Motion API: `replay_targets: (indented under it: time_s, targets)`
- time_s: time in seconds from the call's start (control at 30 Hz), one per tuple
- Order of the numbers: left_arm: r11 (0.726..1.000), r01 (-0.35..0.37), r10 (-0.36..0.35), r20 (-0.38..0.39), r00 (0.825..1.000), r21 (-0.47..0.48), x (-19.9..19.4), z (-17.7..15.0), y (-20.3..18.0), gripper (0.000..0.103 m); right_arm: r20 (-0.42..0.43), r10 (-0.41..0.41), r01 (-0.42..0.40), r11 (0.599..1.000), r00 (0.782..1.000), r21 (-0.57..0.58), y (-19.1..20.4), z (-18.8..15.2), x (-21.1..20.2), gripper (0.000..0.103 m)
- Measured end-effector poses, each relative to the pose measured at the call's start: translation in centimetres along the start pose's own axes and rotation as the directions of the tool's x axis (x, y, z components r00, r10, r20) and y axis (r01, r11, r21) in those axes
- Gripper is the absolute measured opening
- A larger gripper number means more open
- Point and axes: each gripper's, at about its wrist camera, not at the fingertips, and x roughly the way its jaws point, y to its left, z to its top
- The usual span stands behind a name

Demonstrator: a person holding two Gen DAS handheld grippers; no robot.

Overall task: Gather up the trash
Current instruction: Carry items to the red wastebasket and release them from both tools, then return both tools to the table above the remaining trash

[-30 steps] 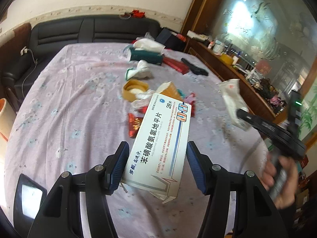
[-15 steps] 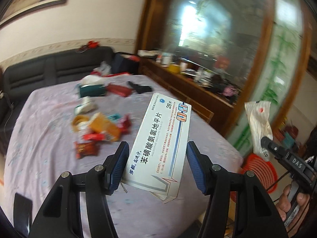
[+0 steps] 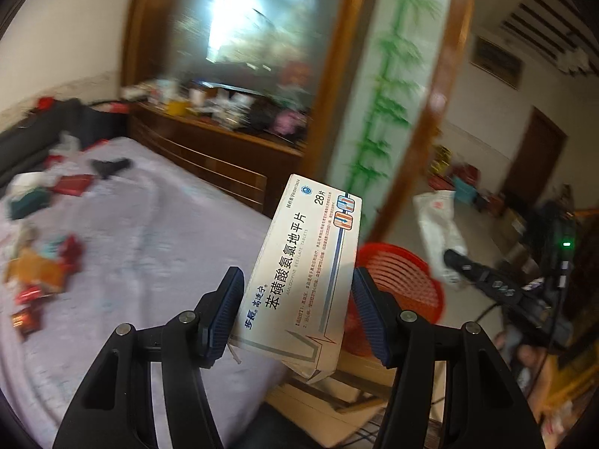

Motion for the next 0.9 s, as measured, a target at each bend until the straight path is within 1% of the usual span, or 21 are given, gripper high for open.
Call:
replay_targets:
  time_s: [0.07, 0.1, 0.17, 0.23, 0.33, 0.37, 0.47, 0.53, 0.6, 0.67, 0.7, 0.73, 0.8, 0.9]
  targets:
    - [0.999, 0.050, -0.049, -0.039, 0.998, 0.007, 2.6, 0.4, -1.2, 0.059, -0.008, -0.025, 0.025, 0.999, 1.000, 0.040, -1.7, 0.1, 0.5, 0.029]
    - [0.996, 0.088, -0.087, -0.070, 0.994, 0.010, 4.2, 0.5, -1.9, 0.059, -0.013, -0.036, 0.036, 0.997, 0.999, 0.064, -2.7, 0.1, 0.8, 0.029]
    - [0.990, 0.140, -0.138, -0.116, 0.984, 0.010, 6.8, 0.7, -3.2, 0.059, -0.030, -0.060, 0.062, 0.993, 0.998, 0.102, -4.3, -0.1, 1.4, 0.029]
    - [0.986, 0.166, -0.162, -0.143, 0.976, 0.015, 9.0, 0.6, -4.4, 0.059, -0.040, -0.079, 0.084, 0.987, 0.996, 0.139, -5.9, -0.3, 1.7, 0.029]
    - [0.977, 0.211, -0.206, -0.207, 0.956, 0.004, 12.5, 0.1, -6.2, 0.059, -0.060, -0.098, 0.107, 0.976, 0.993, 0.187, -7.9, -0.4, 2.7, 0.029]
    - [0.973, 0.230, -0.225, -0.233, 0.946, -0.007, 13.9, -0.1, -6.7, 0.059, -0.066, -0.104, 0.115, 0.974, 0.992, 0.195, -8.5, -0.4, 2.9, 0.029]
    - [0.975, 0.222, -0.219, -0.273, 0.937, -0.022, 16.2, -0.6, -7.5, 0.059, -0.081, -0.116, 0.132, 0.964, 0.990, 0.229, -10.1, -0.3, 3.8, 0.030]
    - [0.970, 0.238, -0.239, -0.291, 0.926, -0.040, 17.3, -0.9, -7.7, 0.059, -0.090, -0.128, 0.146, 0.962, 0.988, 0.230, -10.6, -0.2, 4.1, 0.030]
    - [0.974, 0.225, -0.225, -0.291, 0.930, -0.035, 18.0, -1.1, -7.9, 0.059, -0.099, -0.121, 0.141, 0.961, 0.988, 0.236, -10.9, -0.3, 4.3, 0.030]
    - [0.973, 0.229, -0.230, -0.298, 0.926, -0.040, 18.4, -1.2, -7.9, 0.059, -0.102, -0.128, 0.149, 0.961, 0.987, 0.234, -11.0, -0.2, 4.5, 0.030]
    - [0.974, 0.222, -0.223, -0.300, 0.928, -0.036, 18.7, -1.2, -7.9, 0.059, -0.101, -0.126, 0.146, 0.961, 0.987, 0.235, -11.0, -0.2, 4.4, 0.030]
    - [0.975, 0.218, -0.218, -0.301, 0.928, -0.034, 19.0, -1.3, -7.8, 0.059, -0.100, -0.122, 0.142, 0.961, 0.988, 0.235, -11.1, -0.1, 4.5, 0.033]
    - [0.975, 0.219, -0.218, -0.312, 0.925, -0.034, 19.4, -1.4, -7.7, 0.063, -0.100, -0.131, 0.152, 0.958, 0.986, 0.241, -11.3, 0.0, 4.6, 0.035]
    - [0.972, 0.230, -0.234, -0.323, 0.917, -0.050, 19.6, -1.6, -6.9, 0.070, -0.099, -0.122, 0.144, 0.955, 0.988, 0.260, -11.7, 0.0, 4.8, 0.038]
